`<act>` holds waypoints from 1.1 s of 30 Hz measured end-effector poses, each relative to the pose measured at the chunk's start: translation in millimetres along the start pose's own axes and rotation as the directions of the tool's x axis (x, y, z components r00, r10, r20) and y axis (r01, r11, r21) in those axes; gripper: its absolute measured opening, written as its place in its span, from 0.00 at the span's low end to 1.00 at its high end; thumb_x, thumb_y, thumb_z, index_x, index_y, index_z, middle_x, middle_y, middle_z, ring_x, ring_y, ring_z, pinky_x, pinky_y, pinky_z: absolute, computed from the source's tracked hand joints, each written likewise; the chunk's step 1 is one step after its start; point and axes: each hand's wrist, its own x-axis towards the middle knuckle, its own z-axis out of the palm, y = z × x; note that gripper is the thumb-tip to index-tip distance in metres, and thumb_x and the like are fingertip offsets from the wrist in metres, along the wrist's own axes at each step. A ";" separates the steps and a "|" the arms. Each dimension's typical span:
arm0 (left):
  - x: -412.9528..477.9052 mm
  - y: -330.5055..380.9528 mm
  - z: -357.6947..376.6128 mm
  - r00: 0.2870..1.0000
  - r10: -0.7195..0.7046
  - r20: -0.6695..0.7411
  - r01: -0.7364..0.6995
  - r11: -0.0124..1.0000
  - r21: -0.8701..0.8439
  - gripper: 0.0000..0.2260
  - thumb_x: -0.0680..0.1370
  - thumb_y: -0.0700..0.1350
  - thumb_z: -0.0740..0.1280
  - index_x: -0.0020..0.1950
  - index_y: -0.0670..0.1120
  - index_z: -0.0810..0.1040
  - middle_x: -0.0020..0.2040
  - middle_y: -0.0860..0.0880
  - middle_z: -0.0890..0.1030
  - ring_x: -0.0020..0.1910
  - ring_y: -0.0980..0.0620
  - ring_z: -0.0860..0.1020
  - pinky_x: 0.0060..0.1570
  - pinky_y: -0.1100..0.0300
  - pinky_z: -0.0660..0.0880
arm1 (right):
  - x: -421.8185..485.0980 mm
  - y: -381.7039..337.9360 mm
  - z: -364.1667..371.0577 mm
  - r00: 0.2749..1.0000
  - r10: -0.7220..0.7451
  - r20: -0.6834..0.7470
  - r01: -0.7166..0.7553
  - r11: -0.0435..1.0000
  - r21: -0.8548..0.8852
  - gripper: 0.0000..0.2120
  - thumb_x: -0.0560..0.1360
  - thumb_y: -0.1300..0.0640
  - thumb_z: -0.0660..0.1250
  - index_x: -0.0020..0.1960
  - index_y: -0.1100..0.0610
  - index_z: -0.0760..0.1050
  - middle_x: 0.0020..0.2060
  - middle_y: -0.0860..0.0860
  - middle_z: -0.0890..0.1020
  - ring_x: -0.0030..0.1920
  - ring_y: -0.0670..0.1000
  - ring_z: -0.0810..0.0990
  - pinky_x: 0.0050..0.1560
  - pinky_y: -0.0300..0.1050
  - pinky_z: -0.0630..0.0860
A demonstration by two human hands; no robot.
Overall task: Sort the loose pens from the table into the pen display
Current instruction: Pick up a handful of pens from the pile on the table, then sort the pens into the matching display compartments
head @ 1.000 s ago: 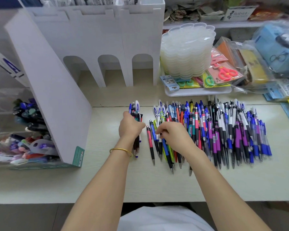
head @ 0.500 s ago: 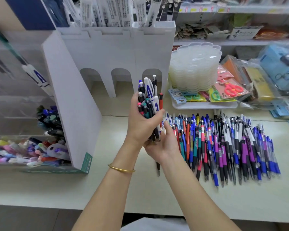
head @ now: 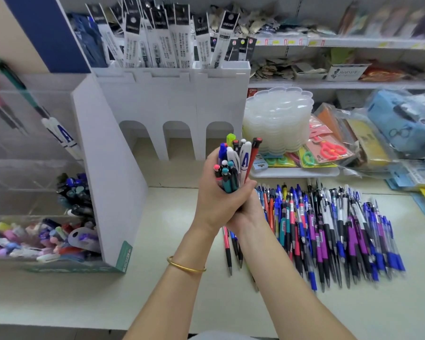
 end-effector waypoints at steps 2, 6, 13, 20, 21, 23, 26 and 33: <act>0.5 -2.9 0.4 0.999 -0.049 -0.015 0.049 0.999 -0.022 0.26 0.68 0.31 0.75 0.62 0.47 0.73 0.54 0.49 0.80 0.55 0.58 0.80 0.53 0.64 0.78 | -1.6 0.1 2.7 1.000 -0.018 0.020 0.017 1.000 0.015 0.14 0.80 0.52 0.59 0.53 0.59 0.80 0.43 0.55 0.85 0.43 0.52 0.85 0.43 0.45 0.82; 2.2 -5.2 -3.2 0.990 -0.130 -0.048 0.127 0.990 -0.063 0.21 0.70 0.33 0.74 0.61 0.37 0.75 0.52 0.48 0.83 0.52 0.57 0.82 0.51 0.66 0.78 | -5.4 5.7 7.2 0.997 -0.035 0.070 0.038 0.999 -0.035 0.13 0.69 0.52 0.64 0.38 0.57 0.86 0.41 0.54 0.86 0.42 0.51 0.85 0.46 0.44 0.82; 0.6 8.7 -26.8 0.965 -0.221 -0.140 0.205 0.971 -0.120 0.18 0.72 0.36 0.73 0.57 0.52 0.75 0.47 0.56 0.81 0.50 0.59 0.81 0.42 0.69 0.77 | -4.2 13.8 3.6 0.994 0.012 -0.105 -0.069 0.823 -0.565 0.12 0.80 0.51 0.60 0.56 0.54 0.79 0.49 0.52 0.85 0.52 0.51 0.82 0.49 0.49 0.79; -17.6 37.1 -94.3 0.974 -0.220 -0.048 0.212 0.969 -0.130 0.11 0.74 0.31 0.69 0.54 0.37 0.72 0.38 0.41 0.78 0.34 0.50 0.79 0.35 0.60 0.77 | -23.2 7.9 56.5 0.854 -0.332 0.401 0.517 0.456 -0.725 0.13 0.74 0.63 0.62 0.56 0.55 0.78 0.44 0.54 0.77 0.39 0.48 0.76 0.36 0.39 0.75; -21.0 41.0 -103.3 0.974 -0.220 -0.045 0.214 0.970 -0.116 0.11 0.74 0.31 0.69 0.54 0.37 0.73 0.37 0.43 0.79 0.33 0.50 0.80 0.35 0.60 0.77 | -25.2 13.4 66.7 0.836 -0.270 0.477 0.549 0.426 -0.719 0.12 0.74 0.59 0.62 0.55 0.53 0.79 0.42 0.55 0.76 0.36 0.47 0.75 0.35 0.39 0.74; -26.3 48.0 -121.8 0.978 -0.206 -0.042 0.202 0.975 -0.092 0.11 0.74 0.30 0.68 0.54 0.37 0.74 0.34 0.46 0.80 0.32 0.51 0.80 0.35 0.58 0.78 | -27.9 30.1 84.5 0.791 -0.153 0.592 0.605 0.337 -0.721 0.11 0.74 0.55 0.64 0.55 0.50 0.80 0.43 0.60 0.77 0.36 0.48 0.75 0.35 0.39 0.74; -29.2 57.0 -154.5 0.982 -0.183 -0.052 0.177 0.979 -0.101 0.10 0.75 0.29 0.67 0.53 0.40 0.75 0.33 0.49 0.80 0.32 0.50 0.79 0.34 0.56 0.78 | -24.2 60.8 101.4 0.750 -0.116 0.651 0.655 0.261 -0.709 0.11 0.74 0.55 0.67 0.55 0.52 0.81 0.47 0.64 0.78 0.39 0.51 0.76 0.37 0.42 0.75; -22.3 76.8 -258.2 0.989 -0.146 -0.039 0.138 0.979 -0.153 0.14 0.74 0.27 0.66 0.52 0.45 0.77 0.38 0.52 0.84 0.36 0.55 0.82 0.36 0.63 0.79 | -11.5 149.5 145.8 0.710 -0.202 0.675 0.704 0.226 -0.673 0.07 0.79 0.62 0.63 0.49 0.54 0.79 0.39 0.53 0.80 0.35 0.46 0.78 0.33 0.37 0.75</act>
